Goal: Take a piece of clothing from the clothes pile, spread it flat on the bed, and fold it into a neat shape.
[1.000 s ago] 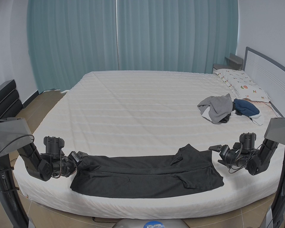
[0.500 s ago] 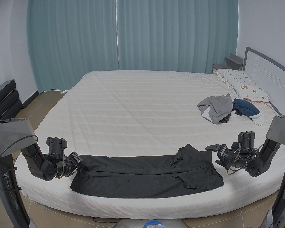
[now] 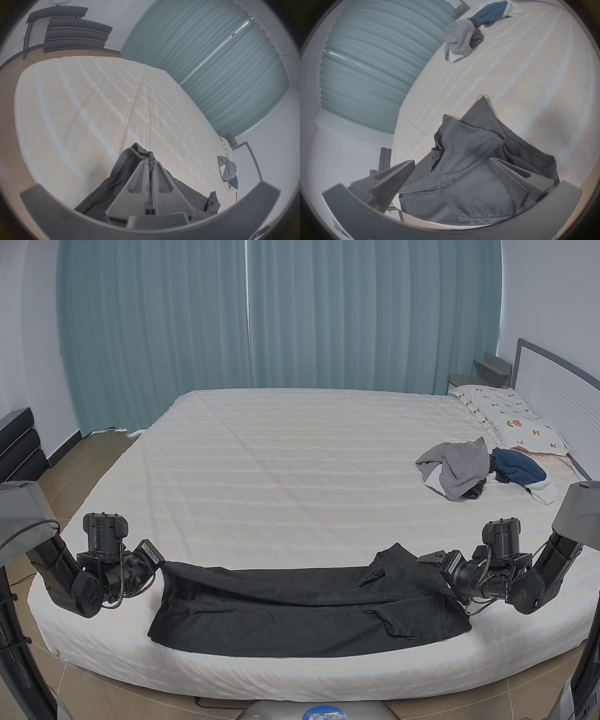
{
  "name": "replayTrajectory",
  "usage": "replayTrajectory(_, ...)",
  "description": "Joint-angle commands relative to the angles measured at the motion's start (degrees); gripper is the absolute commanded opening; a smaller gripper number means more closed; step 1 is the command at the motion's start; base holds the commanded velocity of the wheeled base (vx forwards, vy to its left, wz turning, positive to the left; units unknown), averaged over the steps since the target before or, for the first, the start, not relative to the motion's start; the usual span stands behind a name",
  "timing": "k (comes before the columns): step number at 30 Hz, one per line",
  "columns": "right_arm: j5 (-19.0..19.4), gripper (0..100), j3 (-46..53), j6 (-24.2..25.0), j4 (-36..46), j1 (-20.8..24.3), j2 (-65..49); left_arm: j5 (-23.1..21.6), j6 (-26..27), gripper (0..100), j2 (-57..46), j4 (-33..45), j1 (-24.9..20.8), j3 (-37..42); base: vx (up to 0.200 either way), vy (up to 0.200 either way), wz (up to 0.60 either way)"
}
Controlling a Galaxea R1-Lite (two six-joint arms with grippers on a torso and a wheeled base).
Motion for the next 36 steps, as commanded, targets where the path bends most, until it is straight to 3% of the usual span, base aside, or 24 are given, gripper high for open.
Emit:
replayTrajectory(1,0.03,100,-2.38,0.92,2.11,0.17,0.73,-0.10,0.37,0,-0.75,-0.05,0.02,0.86,0.000,0.000,0.00)
replayTrajectory(21,-2.69,100,-6.87,3.03,4.22,0.25,6.44,-0.19,1.34,0,-0.49,-0.66,0.46,1.12,0.000,0.000,0.00)
replayTrajectory(22,-2.69,100,-6.69,3.03,4.22,0.25,6.00,-0.19,4.94,0,-0.40,-0.49,0.46,2.44,0.000,0.000,0.00)
replayTrajectory(24,-2.78,100,-6.51,3.03,4.22,0.25,5.83,-0.19,7.23,0,-0.31,-0.49,0.54,3.41,0.000,0.000,0.00)
replayTrajectory(36,-2.78,100,-5.99,2.85,4.66,-0.45,3.28,-0.01,17.33,0,5.40,-1.19,0.81,6.93,0.000,0.000,0.00)
